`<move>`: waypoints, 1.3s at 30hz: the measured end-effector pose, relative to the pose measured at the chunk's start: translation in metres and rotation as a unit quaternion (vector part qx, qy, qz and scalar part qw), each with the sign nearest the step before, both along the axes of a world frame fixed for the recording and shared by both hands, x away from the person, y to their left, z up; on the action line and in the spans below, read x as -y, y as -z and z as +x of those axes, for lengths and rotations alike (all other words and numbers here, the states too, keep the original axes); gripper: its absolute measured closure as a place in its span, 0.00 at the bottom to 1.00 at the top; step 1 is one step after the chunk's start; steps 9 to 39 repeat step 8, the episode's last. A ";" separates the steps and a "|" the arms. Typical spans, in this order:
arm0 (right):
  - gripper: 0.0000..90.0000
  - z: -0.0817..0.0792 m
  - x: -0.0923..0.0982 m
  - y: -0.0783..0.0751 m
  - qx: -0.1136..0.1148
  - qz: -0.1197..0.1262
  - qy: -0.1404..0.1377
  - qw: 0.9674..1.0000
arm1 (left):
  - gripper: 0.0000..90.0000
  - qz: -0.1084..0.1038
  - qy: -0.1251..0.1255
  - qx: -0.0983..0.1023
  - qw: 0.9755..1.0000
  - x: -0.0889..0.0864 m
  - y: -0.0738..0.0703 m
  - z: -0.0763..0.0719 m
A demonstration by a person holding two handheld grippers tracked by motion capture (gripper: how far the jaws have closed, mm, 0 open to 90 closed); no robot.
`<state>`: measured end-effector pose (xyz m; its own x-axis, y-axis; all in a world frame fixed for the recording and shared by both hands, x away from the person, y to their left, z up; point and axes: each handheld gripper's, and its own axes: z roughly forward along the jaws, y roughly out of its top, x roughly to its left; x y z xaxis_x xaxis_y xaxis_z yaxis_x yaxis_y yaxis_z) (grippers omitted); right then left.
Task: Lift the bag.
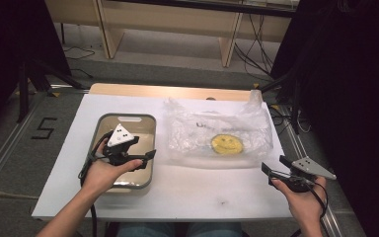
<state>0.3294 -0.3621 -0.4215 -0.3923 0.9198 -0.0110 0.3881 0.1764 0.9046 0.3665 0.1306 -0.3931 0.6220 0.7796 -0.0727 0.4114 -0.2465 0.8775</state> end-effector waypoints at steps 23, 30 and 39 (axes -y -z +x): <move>0.29 -0.001 0.002 0.001 0.004 0.006 0.005 1.000 | 0.27 0.006 0.003 -0.002 1.000 0.002 0.002 0.001; 0.29 -0.001 0.002 0.001 0.004 0.006 0.005 1.000 | 0.27 0.006 0.003 -0.002 1.000 0.002 0.002 0.001; 0.29 -0.001 0.002 0.001 0.004 0.006 0.005 1.000 | 0.27 0.006 0.003 -0.002 1.000 0.002 0.002 0.001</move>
